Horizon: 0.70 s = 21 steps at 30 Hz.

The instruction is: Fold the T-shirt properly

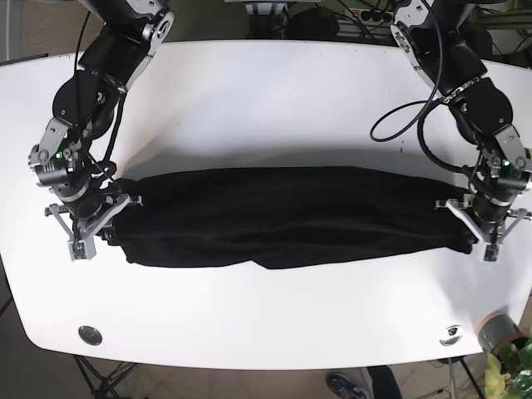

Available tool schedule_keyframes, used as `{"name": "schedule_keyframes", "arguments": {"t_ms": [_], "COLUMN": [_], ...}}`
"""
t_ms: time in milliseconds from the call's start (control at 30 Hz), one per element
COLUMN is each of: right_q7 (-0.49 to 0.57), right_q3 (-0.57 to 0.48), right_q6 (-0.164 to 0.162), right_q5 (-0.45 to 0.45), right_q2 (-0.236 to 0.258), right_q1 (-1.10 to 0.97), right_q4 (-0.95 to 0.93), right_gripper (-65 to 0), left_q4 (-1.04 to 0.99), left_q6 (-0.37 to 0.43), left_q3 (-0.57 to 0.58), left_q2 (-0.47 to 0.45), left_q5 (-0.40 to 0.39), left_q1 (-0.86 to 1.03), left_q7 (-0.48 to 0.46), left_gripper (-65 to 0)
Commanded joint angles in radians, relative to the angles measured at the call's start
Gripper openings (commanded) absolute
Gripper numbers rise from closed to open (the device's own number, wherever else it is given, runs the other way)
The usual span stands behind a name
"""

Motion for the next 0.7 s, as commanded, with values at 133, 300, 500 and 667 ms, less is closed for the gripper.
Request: {"name": "schedule_keyframes", "arguments": {"t_ms": [133,300,500,667], "right_q7": [0.029,0.035,0.035,0.031], "right_q3": [-0.001,-0.002,-0.004,-0.099], "right_q6": [-0.001,-0.002,-0.004,-0.005], "right_q5": [0.018,0.018,0.016,0.016], "right_q2": [0.078,0.133,0.191,0.231], "right_q1": [0.166,0.309,0.510,0.636], "right_q4": [-0.222,-0.391,-0.558,-0.574], "right_gripper": [-62.8,-62.8,-62.8,-62.8], "left_q4": [-0.144,-0.307,-0.436,-0.456], "left_q6": [0.005,0.029,0.109,0.111], "left_q3": [0.037,0.065,0.068,0.068], "left_q2": [-0.011,-0.016,-0.011,-0.014], "left_q5": [-0.013,-0.013,-0.015,-0.013], "left_q1": [-0.184,-0.332,-0.485,-0.618], "left_q7": [-0.089,-0.098,-0.141,-0.141], "left_gripper": [-65.0,-65.0,-65.0,-65.0]}}
